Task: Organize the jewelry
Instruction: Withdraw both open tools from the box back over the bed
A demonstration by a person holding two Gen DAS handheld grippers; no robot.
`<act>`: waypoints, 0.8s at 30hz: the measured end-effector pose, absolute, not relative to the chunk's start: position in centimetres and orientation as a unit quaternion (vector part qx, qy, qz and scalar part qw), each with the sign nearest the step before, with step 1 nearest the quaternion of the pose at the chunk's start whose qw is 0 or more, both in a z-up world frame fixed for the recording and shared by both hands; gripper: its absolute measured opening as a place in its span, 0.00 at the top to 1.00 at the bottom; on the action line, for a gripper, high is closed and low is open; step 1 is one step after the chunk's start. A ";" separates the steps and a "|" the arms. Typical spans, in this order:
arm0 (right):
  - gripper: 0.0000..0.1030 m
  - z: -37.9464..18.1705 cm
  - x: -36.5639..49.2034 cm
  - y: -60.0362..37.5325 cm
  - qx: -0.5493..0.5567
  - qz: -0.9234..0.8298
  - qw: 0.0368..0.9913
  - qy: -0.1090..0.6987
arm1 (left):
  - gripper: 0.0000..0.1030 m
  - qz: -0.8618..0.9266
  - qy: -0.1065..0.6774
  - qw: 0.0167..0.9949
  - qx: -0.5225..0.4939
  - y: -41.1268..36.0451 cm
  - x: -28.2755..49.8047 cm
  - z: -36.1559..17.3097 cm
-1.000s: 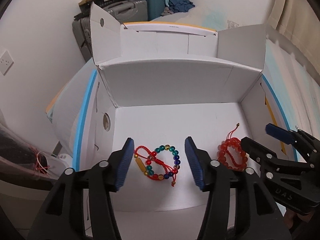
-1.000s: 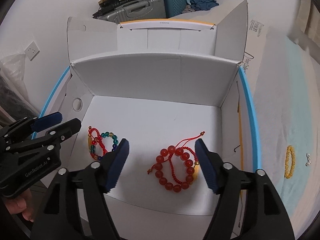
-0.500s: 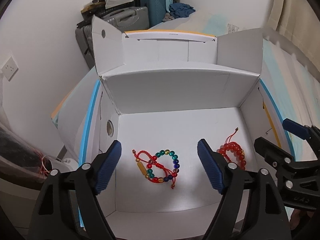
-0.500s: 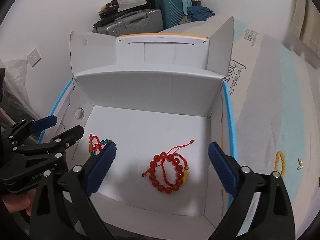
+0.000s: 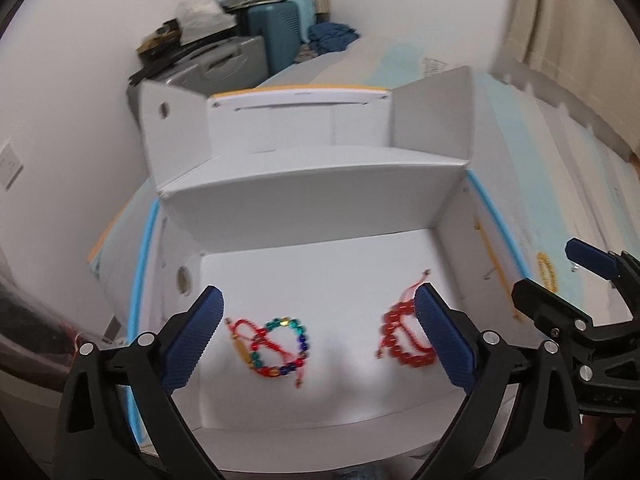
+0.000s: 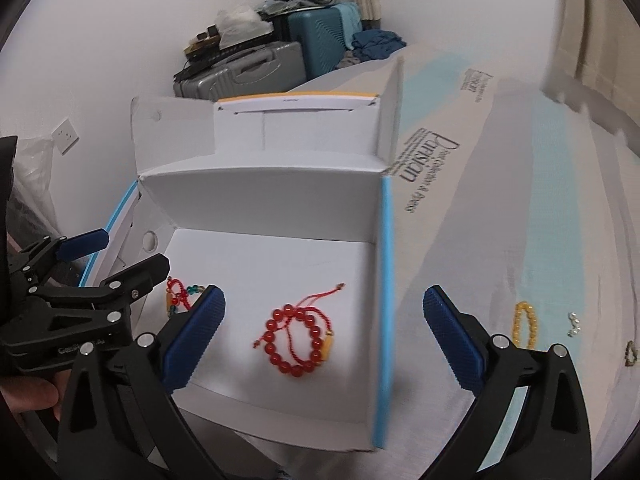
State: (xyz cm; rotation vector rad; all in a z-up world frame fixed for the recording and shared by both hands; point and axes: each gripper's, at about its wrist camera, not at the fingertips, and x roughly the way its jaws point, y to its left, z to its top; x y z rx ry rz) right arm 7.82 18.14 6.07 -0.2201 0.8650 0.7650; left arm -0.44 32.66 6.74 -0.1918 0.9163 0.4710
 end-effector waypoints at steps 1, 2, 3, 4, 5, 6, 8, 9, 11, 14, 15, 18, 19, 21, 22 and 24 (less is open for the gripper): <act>0.07 6.3 8.1 17.4 -0.101 0.357 0.834 0.408 | 0.08 0.221 0.437 0.867 -0.088 32.1 -0.1 6.9; 0.07 6.4 8.2 16.8 -0.100 0.354 0.836 0.407 | 0.07 0.219 0.436 0.869 -0.086 31.8 0.1 6.9; 0.07 6.5 8.4 16.4 -0.098 0.351 0.838 0.406 | 0.07 0.214 0.435 0.870 -0.086 31.4 0.3 7.0; 0.07 6.6 8.6 15.7 -0.096 0.348 0.840 0.405 | 0.06 0.207 0.435 0.872 -0.086 30.8 0.8 7.0; 0.07 6.8 8.7 15.1 -0.095 0.345 0.842 0.404 | 0.06 0.205 0.436 0.872 -0.084 30.4 1.0 7.0; 0.07 6.9 8.9 14.4 -0.093 0.341 0.844 0.403 | 0.06 0.203 0.437 0.872 -0.080 30.0 1.3 7.0; 0.07 7.0 9.2 13.4 -0.091 0.336 0.847 0.403 | 0.06 0.197 0.436 0.874 -0.077 29.2 1.7 7.1; 0.07 7.1 9.4 12.8 -0.090 0.332 0.849 0.402 | 0.06 0.194 0.436 0.875 -0.076 28.8 2.0 7.2; 0.07 7.3 9.6 11.8 -0.089 0.326 0.852 0.401 | 0.06 0.189 0.435 0.877 -0.072 27.9 2.4 7.4; 0.07 7.7 10.1 9.9 -0.086 0.318 0.857 0.397 | 0.06 0.177 0.433 0.881 -0.065 26.5 3.2 7.6; 0.07 7.7 10.2 9.4 -0.086 0.315 0.859 0.395 | 0.06 0.174 0.434 0.882 -0.063 26.1 3.4 7.6; 0.07 8.0 11.0 7.1 -0.084 0.302 0.865 0.392 | 0.06 0.166 0.440 0.881 -0.048 24.6 4.5 7.4; 0.07 8.0 11.3 6.2 -0.082 0.297 0.867 0.392 | 0.06 0.163 0.441 0.881 -0.045 24.3 4.6 7.3; 0.07 7.9 12.0 4.5 -0.073 0.285 0.871 0.394 | 0.06 0.155 0.443 0.882 -0.044 23.5 5.1 7.2; 0.07 7.9 12.2 3.8 -0.071 0.282 0.872 0.395 | 0.06 0.154 0.444 0.882 -0.043 23.2 5.3 7.1; 0.07 7.8 12.8 2.3 -0.065 0.272 0.875 0.396 | 0.06 0.153 0.443 0.882 -0.039 22.5 5.8 7.0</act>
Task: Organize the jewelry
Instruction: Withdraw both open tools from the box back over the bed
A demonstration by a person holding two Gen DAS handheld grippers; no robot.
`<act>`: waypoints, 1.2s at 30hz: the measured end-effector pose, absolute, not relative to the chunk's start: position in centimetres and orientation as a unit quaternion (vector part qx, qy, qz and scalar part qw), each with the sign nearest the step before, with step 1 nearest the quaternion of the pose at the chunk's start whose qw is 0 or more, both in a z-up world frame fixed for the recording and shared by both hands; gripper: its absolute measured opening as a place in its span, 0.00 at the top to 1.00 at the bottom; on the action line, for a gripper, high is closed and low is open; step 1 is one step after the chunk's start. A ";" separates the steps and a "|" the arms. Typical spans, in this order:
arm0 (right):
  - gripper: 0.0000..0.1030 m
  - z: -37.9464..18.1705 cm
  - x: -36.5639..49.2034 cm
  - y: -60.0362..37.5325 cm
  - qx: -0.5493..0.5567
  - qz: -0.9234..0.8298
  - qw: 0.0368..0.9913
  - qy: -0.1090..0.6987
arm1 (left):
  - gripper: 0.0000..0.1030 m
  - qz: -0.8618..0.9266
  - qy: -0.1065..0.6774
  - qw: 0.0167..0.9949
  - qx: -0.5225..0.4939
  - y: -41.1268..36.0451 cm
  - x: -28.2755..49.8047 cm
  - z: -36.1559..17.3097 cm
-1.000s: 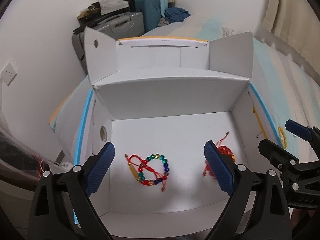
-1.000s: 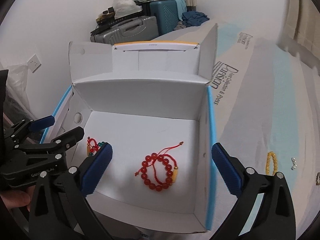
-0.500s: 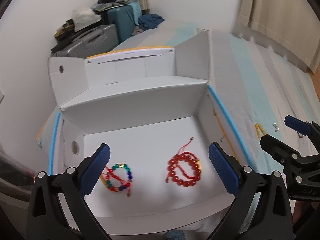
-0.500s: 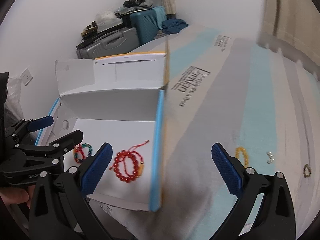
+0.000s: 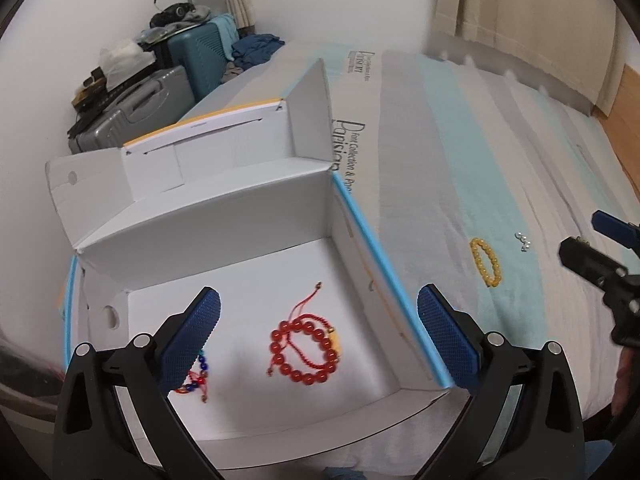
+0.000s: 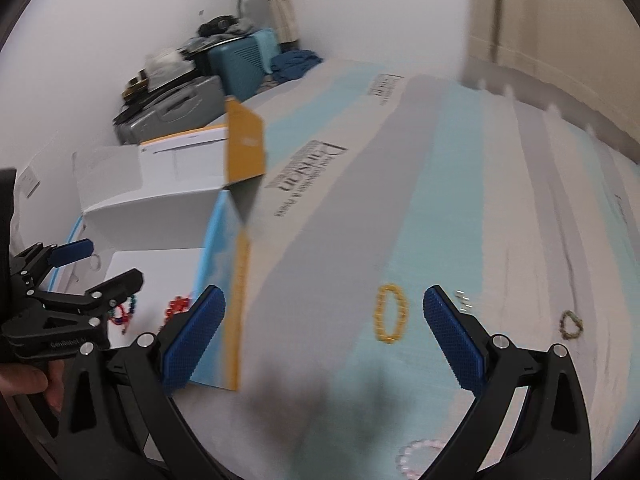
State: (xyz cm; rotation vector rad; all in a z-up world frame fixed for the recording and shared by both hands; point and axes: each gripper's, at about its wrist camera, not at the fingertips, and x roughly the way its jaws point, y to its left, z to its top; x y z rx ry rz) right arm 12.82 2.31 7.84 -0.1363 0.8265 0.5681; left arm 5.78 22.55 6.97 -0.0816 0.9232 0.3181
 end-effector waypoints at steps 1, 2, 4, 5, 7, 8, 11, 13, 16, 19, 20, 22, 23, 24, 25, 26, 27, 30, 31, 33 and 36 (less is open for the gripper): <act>0.07 7.8 13.2 1.3 -0.063 0.267 0.876 0.397 | 0.06 0.149 0.445 0.883 -0.038 22.1 6.1 6.9; 0.07 7.7 13.4 0.6 -0.062 0.264 0.877 0.397 | 0.06 0.143 0.444 0.884 -0.037 21.6 6.4 6.9; 0.07 7.7 13.9 -0.6 -0.059 0.257 0.879 0.397 | 0.06 0.132 0.443 0.886 -0.036 20.6 7.0 6.9; 0.07 7.6 14.0 -1.1 -0.060 0.254 0.880 0.396 | 0.06 0.127 0.443 0.887 -0.034 19.9 7.3 6.9; 0.07 7.5 14.4 -2.6 -0.064 0.245 0.883 0.394 | 0.06 0.119 0.443 0.888 -0.028 18.7 7.8 6.8; 0.07 7.3 14.6 -3.2 -0.063 0.240 0.884 0.396 | 0.06 0.115 0.443 0.889 -0.024 18.2 8.1 6.7; 0.07 7.1 15.4 -5.1 -0.055 0.226 0.887 0.399 | 0.06 0.103 0.442 0.891 -0.017 16.4 9.0 6.5; 0.07 6.9 15.8 -6.5 -0.058 0.217 0.889 0.400 | 0.06 0.092 0.441 0.893 -0.015 15.3 9.6 6.4; 0.07 6.8 16.6 -8.5 -0.051 0.206 0.890 0.403 | 0.06 0.082 0.442 0.893 -0.014 13.9 10.6 6.1; 0.07 6.8 17.4 -9.8 -0.052 0.201 0.889 0.408 | 0.06 0.076 0.441 0.894 -0.006 12.4 11.4 6.0; 0.07 6.7 17.7 -10.3 -0.053 0.199 0.889 0.410 | 0.06 0.070 0.440 0.895 -0.008 11.9 11.7 5.9; 0.07 6.7 18.4 -11.3 -0.050 0.192 0.888 0.414 | 0.06 0.062 0.437 0.897 -0.013 11.1 12.3 5.7; 0.07 6.7 18.8 -11.8 -0.049 0.188 0.888 0.417 | 0.06 0.060 0.438 0.897 -0.014 10.8 12.6 5.6; 0.07 6.6 19.3 -12.3 -0.051 0.184 0.887 0.420 | 0.06 0.059 0.438 0.897 -0.014 10.3 12.9 5.4; 0.07 6.5 19.6 -12.7 -0.053 0.179 0.888 0.421 | 0.06 0.058 0.439 0.896 -0.014 9.9 13.2 5.1; 0.07 6.5 20.1 -13.2 -0.055 0.173 0.888 0.422 | 0.06 0.058 0.440 0.896 -0.013 9.5 13.5 4.9; 0.07 6.3 20.6 -13.6 -0.056 0.168 0.888 0.425 | 0.06 0.056 0.440 0.896 -0.012 9.1 13.7 4.7; 0.07 5.7 21.8 -15.3 -0.053 0.154 0.887 0.431 | 0.06 0.045 0.437 0.898 -0.013 7.8 14.3 4.1; 0.07 5.3 22.2 -16.0 -0.048 0.149 0.886 0.436 | 0.06 0.043 0.439 0.897 -0.013 7.4 14.6 3.7; 0.07 4.5 23.0 -17.1 -0.042 0.142 0.882 0.447 | 0.06 0.037 0.448 0.893 -0.011 6.7 15.3 2.8; 0.07 3.6 24.0 -18.4 -0.034 0.132 0.879 0.457 | 0.06 0.018 0.457 0.889 -0.004 5.7 16.3 2.0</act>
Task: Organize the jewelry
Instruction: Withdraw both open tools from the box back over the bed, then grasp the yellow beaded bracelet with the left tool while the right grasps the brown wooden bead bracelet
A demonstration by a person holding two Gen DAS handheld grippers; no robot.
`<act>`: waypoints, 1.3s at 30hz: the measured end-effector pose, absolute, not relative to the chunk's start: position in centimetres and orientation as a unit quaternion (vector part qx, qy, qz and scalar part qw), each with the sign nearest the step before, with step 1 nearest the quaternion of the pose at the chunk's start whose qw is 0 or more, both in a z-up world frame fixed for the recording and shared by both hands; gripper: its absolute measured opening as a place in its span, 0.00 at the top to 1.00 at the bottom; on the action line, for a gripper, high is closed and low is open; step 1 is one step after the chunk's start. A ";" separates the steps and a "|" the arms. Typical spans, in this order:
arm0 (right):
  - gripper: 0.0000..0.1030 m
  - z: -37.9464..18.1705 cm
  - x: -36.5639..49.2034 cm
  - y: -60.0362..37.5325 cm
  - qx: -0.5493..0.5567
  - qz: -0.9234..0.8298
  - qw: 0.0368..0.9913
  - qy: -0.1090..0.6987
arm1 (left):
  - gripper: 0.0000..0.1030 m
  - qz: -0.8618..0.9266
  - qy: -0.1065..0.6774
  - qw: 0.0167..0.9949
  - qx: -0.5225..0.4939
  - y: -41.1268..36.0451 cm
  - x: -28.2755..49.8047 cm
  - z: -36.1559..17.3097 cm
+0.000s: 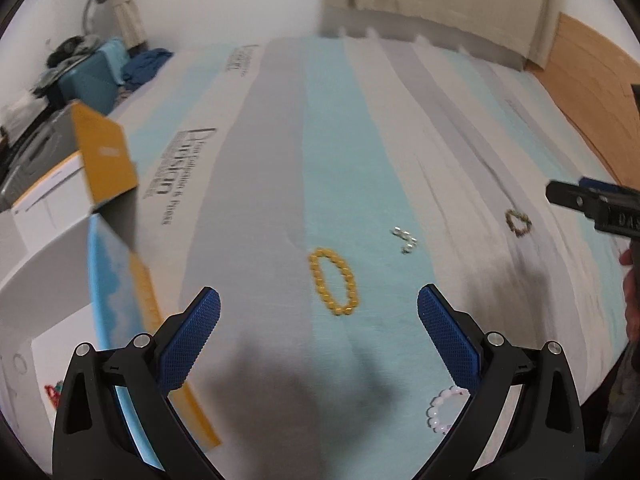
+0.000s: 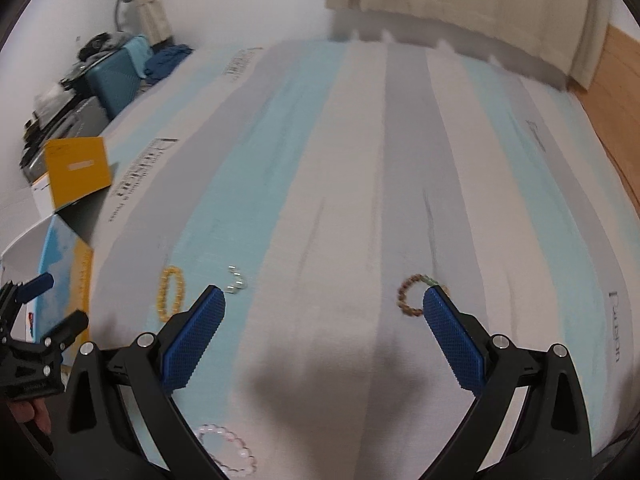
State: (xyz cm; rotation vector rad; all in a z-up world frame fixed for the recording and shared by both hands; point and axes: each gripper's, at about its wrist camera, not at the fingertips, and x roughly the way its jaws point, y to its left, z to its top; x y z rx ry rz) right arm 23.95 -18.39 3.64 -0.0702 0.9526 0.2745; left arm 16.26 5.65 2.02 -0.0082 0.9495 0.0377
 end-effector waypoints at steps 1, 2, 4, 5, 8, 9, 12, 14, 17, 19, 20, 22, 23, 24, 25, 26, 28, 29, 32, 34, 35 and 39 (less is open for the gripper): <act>0.07 3.5 24.1 -18.8 -0.031 0.129 0.879 0.457 | 0.06 0.018 0.458 0.889 -0.004 5.4 16.5 1.9; 0.07 3.3 24.3 -19.1 -0.029 0.128 0.879 0.459 | 0.06 0.018 0.459 0.888 -0.005 5.2 16.8 1.8; 0.07 2.8 25.1 -20.1 -0.021 0.119 0.878 0.464 | 0.06 0.016 0.464 0.886 -0.001 4.5 17.6 1.4; 0.07 2.6 25.4 -20.5 -0.019 0.110 0.878 0.465 | 0.06 0.014 0.464 0.886 0.005 4.2 17.8 1.2; 0.07 1.9 26.2 -21.9 -0.010 0.094 0.878 0.469 | 0.06 0.011 0.472 0.881 0.016 3.7 19.0 0.2; 0.07 1.6 26.5 -22.2 -0.008 0.090 0.878 0.471 | 0.06 0.013 0.474 0.880 0.017 3.6 19.4 0.0; 0.07 0.5 27.2 -22.9 -0.003 0.083 0.875 0.477 | 0.06 0.026 0.465 0.885 0.011 3.9 20.7 -0.4; 0.07 -0.2 27.5 -23.3 -0.004 0.077 0.872 0.483 | 0.06 0.028 0.456 0.890 -0.002 4.4 21.0 -0.6; 0.07 -1.7 28.1 -23.9 -0.001 0.068 0.867 0.493 | 0.06 0.036 0.456 0.889 -0.016 4.8 21.6 -1.2; 0.07 -2.4 28.4 -24.4 0.007 0.062 0.866 0.496 | 0.06 0.032 0.456 0.889 -0.012 4.7 22.0 -1.8; 0.07 -2.8 28.6 -24.6 0.009 0.061 0.865 0.498 | 0.06 0.031 0.456 0.889 -0.011 4.7 22.1 -2.1; 0.07 -3.6 29.0 -24.8 0.006 0.057 0.863 0.502 | 0.06 0.036 0.461 0.886 -0.014 4.9 22.4 -2.8; 0.07 -3.9 29.2 -24.9 0.006 0.054 0.862 0.504 | 0.06 0.038 0.463 0.885 -0.015 5.0 22.6 -3.1; 0.07 -4.3 29.4 -25.0 0.006 0.053 0.861 0.506 | 0.06 0.038 0.463 0.885 -0.016 5.0 22.7 -3.3; 0.07 -4.7 29.6 -25.1 0.006 0.050 0.859 0.510 | 0.06 0.040 0.465 0.884 -0.014 4.9 22.8 -3.7; 0.07 -5.0 29.8 -25.2 0.006 0.048 0.858 0.512 | 0.06 0.041 0.466 0.884 -0.010 4.8 22.9 -3.9; 0.07 -5.6 30.1 -25.4 0.010 0.044 0.856 0.516 | 0.06 0.039 0.466 0.884 -0.004 4.5 23.2 -4.4; 0.07 -5.9 30.3 -25.5 0.011 0.041 0.855 0.517 | 0.06 0.040 0.469 0.882 -0.002 4.3 23.3 -4.8; 0.07 -6.9 30.7 -25.5 0.014 0.034 0.852 0.522 | 0.06 0.034 0.475 0.879 0.012 3.3 23.9 -5.7; 0.08 -7.7 31.1 -25.4 0.009 0.034 0.849 0.527 | 0.06 0.027 0.477 0.878 0.011 3.1 24.1 -6.2; 0.08 -7.9 31.3 -25.4 0.007 0.033 0.849 0.528 | 0.06 0.024 0.477 0.878 0.008 3.1 24.2 -6.4; 0.08 -9.0 31.7 -25.7 0.010 0.028 0.843 0.536 | 0.06 0.031 0.487 0.873 0.006 3.4 24.9 -7.5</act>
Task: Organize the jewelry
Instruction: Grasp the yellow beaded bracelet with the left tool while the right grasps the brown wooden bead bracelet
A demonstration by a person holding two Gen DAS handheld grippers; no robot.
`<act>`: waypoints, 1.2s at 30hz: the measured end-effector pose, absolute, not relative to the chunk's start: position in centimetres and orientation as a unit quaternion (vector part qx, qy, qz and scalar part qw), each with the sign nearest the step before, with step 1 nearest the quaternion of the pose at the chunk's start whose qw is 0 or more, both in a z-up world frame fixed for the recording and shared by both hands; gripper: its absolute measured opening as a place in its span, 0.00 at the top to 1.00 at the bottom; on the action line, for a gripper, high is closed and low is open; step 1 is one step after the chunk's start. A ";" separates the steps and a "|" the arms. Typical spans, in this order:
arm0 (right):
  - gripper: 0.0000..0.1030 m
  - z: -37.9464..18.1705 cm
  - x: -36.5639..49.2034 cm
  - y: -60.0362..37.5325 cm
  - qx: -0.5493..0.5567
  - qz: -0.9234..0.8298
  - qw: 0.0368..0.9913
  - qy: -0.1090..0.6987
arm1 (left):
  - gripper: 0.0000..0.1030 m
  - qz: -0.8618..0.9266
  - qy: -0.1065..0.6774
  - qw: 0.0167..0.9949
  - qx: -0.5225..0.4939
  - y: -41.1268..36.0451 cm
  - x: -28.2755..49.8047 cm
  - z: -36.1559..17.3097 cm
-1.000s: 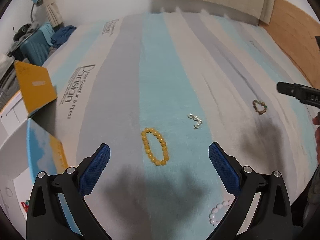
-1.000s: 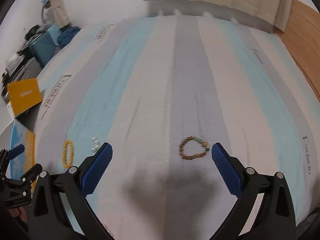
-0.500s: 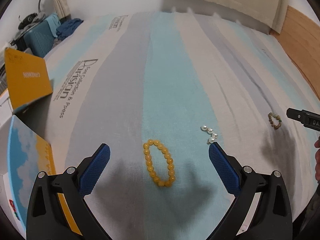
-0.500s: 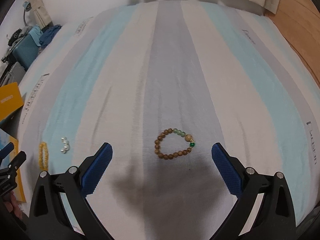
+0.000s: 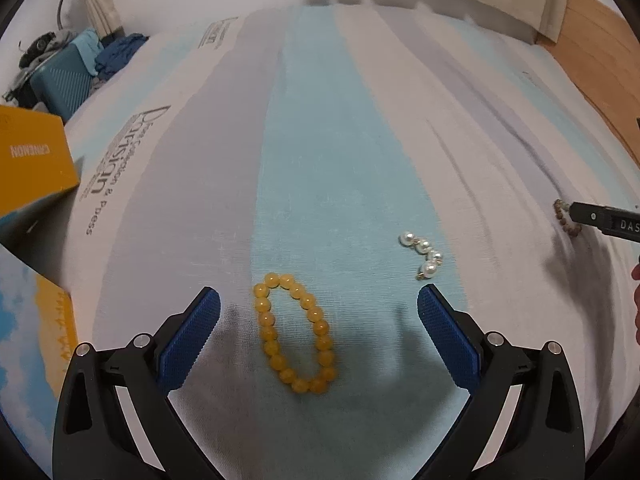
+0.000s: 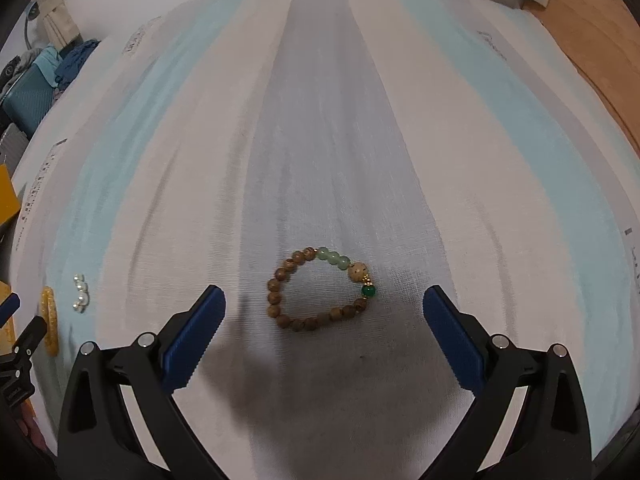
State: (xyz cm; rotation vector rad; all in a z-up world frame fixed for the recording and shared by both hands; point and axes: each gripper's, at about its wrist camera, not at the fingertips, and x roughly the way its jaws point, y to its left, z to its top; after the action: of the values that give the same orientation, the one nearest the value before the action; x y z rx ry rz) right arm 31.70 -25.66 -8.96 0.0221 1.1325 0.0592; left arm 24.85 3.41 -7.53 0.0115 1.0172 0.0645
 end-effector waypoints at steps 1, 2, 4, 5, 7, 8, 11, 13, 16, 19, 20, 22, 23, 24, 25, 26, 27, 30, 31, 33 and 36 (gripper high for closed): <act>0.08 -9.2 31.8 -25.7 0.011 0.028 0.842 0.538 | 0.06 0.033 0.490 0.871 0.003 3.5 25.0 -7.8; 0.08 -9.4 31.9 -25.7 0.010 0.028 0.842 0.539 | 0.06 0.033 0.492 0.870 0.000 3.6 25.2 -8.0; 0.08 -9.7 32.1 -25.6 0.010 0.028 0.841 0.541 | 0.06 0.034 0.495 0.868 0.000 3.7 25.4 -8.4; 0.08 -9.8 32.1 -25.6 0.011 0.029 0.840 0.542 | 0.06 0.034 0.497 0.867 0.000 3.6 25.5 -8.6; 0.08 -10.1 32.2 -25.6 0.013 0.029 0.839 0.543 | 0.06 0.033 0.501 0.865 -0.001 3.5 25.8 -9.2; 0.08 -10.2 32.3 -25.5 0.013 0.030 0.838 0.544 | 0.06 0.032 0.504 0.863 -0.001 3.5 25.9 -9.5; 0.08 -10.7 32.9 -25.2 0.012 0.031 0.836 0.548 | 0.06 0.026 0.511 0.859 -0.005 3.5 26.1 -10.2; 0.09 -11.0 33.4 -24.7 0.012 0.029 0.835 0.549 | 0.06 0.025 0.517 0.856 -0.008 3.7 26.2 -10.7; 0.10 -11.2 33.6 -24.5 0.016 0.028 0.834 0.550 | 0.06 0.023 0.518 0.855 -0.011 4.0 26.3 -10.9; 0.14 -11.4 33.5 -24.6 0.014 0.028 0.833 0.552 | 0.06 0.021 0.519 0.855 -0.014 4.3 26.4 -11.1; 0.20 -11.5 33.2 -24.6 0.013 0.028 0.832 0.554 | 0.06 0.021 0.519 0.855 -0.015 4.4 26.4 -11.1; 0.22 -11.7 33.2 -24.5 0.011 0.026 0.831 0.555 | 0.06 0.025 0.517 0.856 -0.019 4.7 26.3 -11.0; 0.26 -11.7 33.2 -24.5 0.009 0.026 0.831 0.555 | 0.06 0.027 0.516 0.856 -0.020 4.7 26.2 -10.9; 0.28 -11.7 33.2 -24.4 0.008 0.026 0.831 0.556 | 0.06 0.029 0.516 0.856 -0.020 4.8 26.2 -10.8; 0.30 -11.7 33.3 -24.3 0.009 0.026 0.831 0.556 | 0.06 0.032 0.516 0.856 -0.020 4.9 26.2 -10.8; 0.34 -11.6 33.2 -24.3 0.010 0.025 0.831 0.556 | 0.06 0.033 0.516 0.855 -0.018 4.9 26.3 -10.9; 0.36 -11.5 33.2 -24.2 0.013 0.026 0.830 0.557 | 0.06 0.033 0.518 0.855 -0.015 4.9 26.3 -11.0; 0.44 -11.4 32.9 -24.5 0.016 0.029 0.829 0.559 | 0.07 0.034 0.518 0.855 -0.003 4.6 26.3 -11.2; 0.48 -11.3 32.9 -24.5 0.017 0.029 0.829 0.558 | 0.08 0.033 0.518 0.855 -0.003 4.7 26.2 -11.3; 0.52 -11.2 32.8 -24.3 0.018 0.031 0.829 0.559 | 0.13 0.029 0.519 0.854 -0.008 5.0 26.3 -11.3; 0.60 -11.2 32.4 -24.8 0.020 0.030 0.829 0.558 | 0.27 0.024 0.521 0.853 -0.013 4.9 26.0 -11.1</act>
State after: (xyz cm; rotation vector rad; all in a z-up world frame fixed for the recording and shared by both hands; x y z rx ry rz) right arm 32.38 -24.82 -11.15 0.0416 1.1837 0.0627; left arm 26.02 4.88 -11.11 -0.0273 1.0951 0.0502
